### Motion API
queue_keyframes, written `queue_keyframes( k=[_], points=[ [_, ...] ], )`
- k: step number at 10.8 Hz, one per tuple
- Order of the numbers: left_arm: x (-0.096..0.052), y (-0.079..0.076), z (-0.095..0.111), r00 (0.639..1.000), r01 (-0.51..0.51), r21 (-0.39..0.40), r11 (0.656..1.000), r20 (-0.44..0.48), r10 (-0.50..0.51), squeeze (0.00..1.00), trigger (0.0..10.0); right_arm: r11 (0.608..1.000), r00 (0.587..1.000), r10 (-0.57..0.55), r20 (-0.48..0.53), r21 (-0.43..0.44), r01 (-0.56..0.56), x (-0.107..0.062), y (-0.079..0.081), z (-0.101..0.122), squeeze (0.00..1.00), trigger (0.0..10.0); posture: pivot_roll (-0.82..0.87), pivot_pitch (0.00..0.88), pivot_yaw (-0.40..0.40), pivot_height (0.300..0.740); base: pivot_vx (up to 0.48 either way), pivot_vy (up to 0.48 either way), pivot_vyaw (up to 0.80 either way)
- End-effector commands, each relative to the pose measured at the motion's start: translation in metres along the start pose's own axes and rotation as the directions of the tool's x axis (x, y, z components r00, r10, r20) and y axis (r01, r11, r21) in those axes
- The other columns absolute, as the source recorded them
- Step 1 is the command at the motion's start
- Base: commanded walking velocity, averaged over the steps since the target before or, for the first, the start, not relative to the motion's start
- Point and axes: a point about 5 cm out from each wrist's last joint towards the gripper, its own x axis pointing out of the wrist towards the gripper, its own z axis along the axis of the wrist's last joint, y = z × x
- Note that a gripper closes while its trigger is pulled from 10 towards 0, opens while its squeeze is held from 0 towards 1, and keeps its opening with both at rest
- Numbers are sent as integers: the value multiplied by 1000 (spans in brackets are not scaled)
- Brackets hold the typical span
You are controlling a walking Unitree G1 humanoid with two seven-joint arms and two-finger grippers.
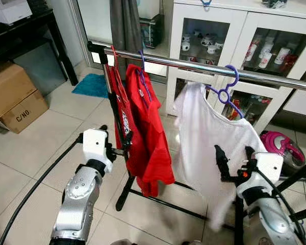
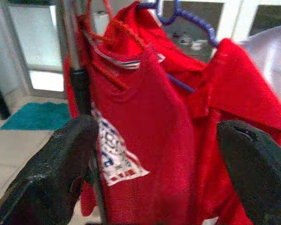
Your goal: Hang hanger
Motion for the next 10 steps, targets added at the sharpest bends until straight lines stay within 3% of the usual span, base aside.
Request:
queue_keyframes(
  k=[1, 3, 4, 6, 10],
  points=[
    [-2, 6, 2, 998, -64, 12, 998, 12, 63, 647, 10000, 1000, 1000, -18, 11, 3, 18, 0, -1, 0, 1000, 10000, 17, 0, 46, 740, 0, 0, 0],
    [-1, 11, 0, 992, -125, 36, 992, 4, 125, 647, 10000, 999, 999, -35, 15, 9, 35, 0, -4, 0, 1000, 10000, 17, 0, 46, 740, 0, 0, 0],
    [0, 19, -4, 978, -206, 45, 978, -27, 207, 643, 10000, 999, 999, -47, 18, 11, 46, 1, -7, 0, 1000, 10000, 18, 0, 45, 740, 0, 0, 0],
    [-2, 23, -6, 968, -245, 53, 968, -40, 247, 655, 10000, 999, 998, -50, 23, 14, 50, 2, -7, 0, 1000, 10000, 23, 0, 41, 740, 0, 0, 0],
    [1, 10, -3, 994, -101, 32, 994, -34, 102, 639, 10000, 999, 999, -30, 11, 14, 30, 7, -4, -2, 1000, 10000, 29, 0, 40, 740, 0, 0, 0]
  ],
)
